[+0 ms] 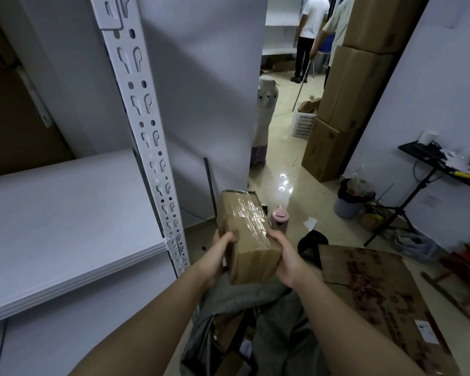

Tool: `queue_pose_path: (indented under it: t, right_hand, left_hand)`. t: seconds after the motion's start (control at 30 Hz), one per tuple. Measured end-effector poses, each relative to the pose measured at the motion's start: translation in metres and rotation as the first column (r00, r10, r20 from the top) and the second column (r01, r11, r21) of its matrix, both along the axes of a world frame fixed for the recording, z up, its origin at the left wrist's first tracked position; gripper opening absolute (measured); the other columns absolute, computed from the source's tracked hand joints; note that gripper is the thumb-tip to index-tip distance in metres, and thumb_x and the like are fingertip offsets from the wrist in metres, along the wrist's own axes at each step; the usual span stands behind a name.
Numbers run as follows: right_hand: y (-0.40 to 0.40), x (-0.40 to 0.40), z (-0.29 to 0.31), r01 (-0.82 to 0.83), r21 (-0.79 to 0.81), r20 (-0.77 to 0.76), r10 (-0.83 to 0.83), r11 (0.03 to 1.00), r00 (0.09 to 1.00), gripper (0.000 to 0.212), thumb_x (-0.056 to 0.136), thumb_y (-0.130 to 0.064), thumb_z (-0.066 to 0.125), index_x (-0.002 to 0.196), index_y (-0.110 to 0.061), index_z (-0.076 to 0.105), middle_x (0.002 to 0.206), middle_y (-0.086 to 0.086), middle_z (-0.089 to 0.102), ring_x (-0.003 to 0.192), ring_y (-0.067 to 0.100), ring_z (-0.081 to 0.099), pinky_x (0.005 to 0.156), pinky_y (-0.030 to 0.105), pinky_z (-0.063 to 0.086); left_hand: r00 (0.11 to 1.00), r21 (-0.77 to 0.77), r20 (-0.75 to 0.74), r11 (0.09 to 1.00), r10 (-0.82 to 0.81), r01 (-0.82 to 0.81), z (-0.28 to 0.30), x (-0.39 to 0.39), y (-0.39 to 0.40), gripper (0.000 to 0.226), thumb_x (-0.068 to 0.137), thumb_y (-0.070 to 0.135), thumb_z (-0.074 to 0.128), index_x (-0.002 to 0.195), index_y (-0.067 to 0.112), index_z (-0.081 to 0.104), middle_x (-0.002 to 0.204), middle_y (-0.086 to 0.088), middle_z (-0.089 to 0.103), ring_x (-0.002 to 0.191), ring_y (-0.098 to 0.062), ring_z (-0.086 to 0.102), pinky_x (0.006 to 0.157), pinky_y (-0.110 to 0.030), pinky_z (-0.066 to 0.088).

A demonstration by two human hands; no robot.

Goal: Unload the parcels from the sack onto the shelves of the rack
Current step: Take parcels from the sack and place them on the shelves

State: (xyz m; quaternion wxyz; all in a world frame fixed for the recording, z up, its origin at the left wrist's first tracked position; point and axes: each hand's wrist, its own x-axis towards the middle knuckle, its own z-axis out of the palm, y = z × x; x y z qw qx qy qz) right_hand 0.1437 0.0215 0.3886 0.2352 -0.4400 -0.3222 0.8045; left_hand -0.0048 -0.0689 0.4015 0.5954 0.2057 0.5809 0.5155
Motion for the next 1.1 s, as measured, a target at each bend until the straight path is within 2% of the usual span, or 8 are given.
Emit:
queue_pose_path:
  t: [0.13,0.3,0.4,0.5,0.63,0.77,0.97,1.1]
  right_hand:
    - [0.002,0.001,-0.010,0.049,0.020,0.087,-0.050,0.999,0.995,0.090,0.044,-0.032,0.087,0.125,-0.007,0.059,0.111,0.014,0.071,0.103,0.029,0.069,0.081,0.042,0.057]
    - [0.001,-0.003,-0.005,0.005,0.146,0.102,-0.020,0.989,0.995,0.057,0.059,-0.050,0.078,0.114,-0.040,0.068,0.119,0.000,0.067,0.112,0.018,0.062,0.083,0.035,0.052]
    - [0.006,-0.004,-0.006,-0.075,0.245,0.276,0.004,0.967,0.961,0.046,0.061,-0.064,0.070,0.104,-0.046,0.068,0.121,-0.005,0.063,0.118,0.017,0.056,0.094,0.038,0.047]
    - [0.004,-0.006,0.000,-0.147,0.334,0.291,0.046,0.931,0.955,0.011,0.091,-0.032,0.060,0.099,-0.036,0.066,0.121,0.006,0.064,0.114,0.022,0.058,0.098,0.036,0.047]
    - [0.000,-0.005,0.013,-0.268,0.442,0.280,0.152,0.856,0.948,0.039,0.091,-0.017,0.066,0.124,-0.032,0.052,0.130,-0.004,0.055,0.103,0.005,0.057,0.080,0.015,0.049]
    - [0.005,-0.004,0.019,-0.391,0.428,0.416,0.206,0.815,0.886,0.096,0.080,-0.034,0.076,0.153,-0.026,0.014,0.151,-0.001,0.035,0.135,0.021,0.039,0.110,0.034,0.031]
    - [0.001,-0.004,0.011,-0.368,0.385,0.430,0.188,0.847,0.883,0.094,0.076,-0.038,0.078,0.149,-0.019,0.022,0.134,0.000,0.053,0.106,0.012,0.052,0.091,0.028,0.044]
    - [-0.005,-0.006,-0.003,-0.310,0.369,0.411,0.145,0.876,0.900,0.089,0.071,-0.041,0.082,0.137,-0.017,0.027,0.126,0.000,0.052,0.111,0.018,0.056,0.100,0.035,0.046]
  left_hand:
    - [0.993,-0.045,-0.081,0.995,-0.087,0.084,-0.001,-0.005,0.001,0.082,0.076,0.035,0.058,0.148,0.033,0.020,0.138,-0.005,0.042,0.124,-0.025,0.042,0.103,-0.046,0.038]
    - [0.997,-0.069,-0.081,0.998,0.007,-0.013,-0.008,-0.009,-0.003,0.058,0.087,0.037,0.055,0.140,0.020,0.038,0.132,-0.007,0.050,0.118,-0.021,0.049,0.098,-0.039,0.041]
    - [0.997,-0.104,-0.060,0.993,0.044,-0.050,-0.011,-0.011,-0.005,0.057,0.087,0.052,0.052,0.132,0.017,0.047,0.129,-0.005,0.054,0.117,-0.022,0.051,0.097,-0.037,0.041]
    - [0.998,-0.121,-0.007,0.991,0.056,-0.056,-0.012,-0.011,-0.006,0.060,0.085,0.058,0.052,0.128,0.016,0.051,0.125,-0.005,0.057,0.116,-0.024,0.053,0.098,-0.038,0.041]
    - [0.987,-0.088,0.083,0.988,0.136,-0.129,-0.016,-0.011,-0.010,0.070,0.076,0.063,0.061,0.128,0.017,0.052,0.123,-0.007,0.060,0.112,-0.026,0.058,0.096,-0.042,0.048]
    - [0.980,-0.029,0.108,0.986,0.167,-0.165,-0.022,-0.013,-0.011,0.108,0.054,0.073,0.075,0.140,0.020,0.036,0.128,-0.009,0.056,0.115,-0.028,0.058,0.082,-0.042,0.054]
    - [0.969,0.018,0.109,0.974,0.223,-0.226,-0.032,-0.012,-0.002,0.119,0.050,0.078,0.074,0.147,0.029,0.025,0.134,-0.008,0.053,0.119,-0.027,0.055,0.097,-0.052,0.047]
    - [0.983,0.013,0.020,0.983,0.181,-0.181,-0.028,-0.008,0.003,0.120,0.049,0.077,0.077,0.147,0.033,0.024,0.133,-0.003,0.055,0.118,-0.023,0.057,0.099,-0.045,0.046]
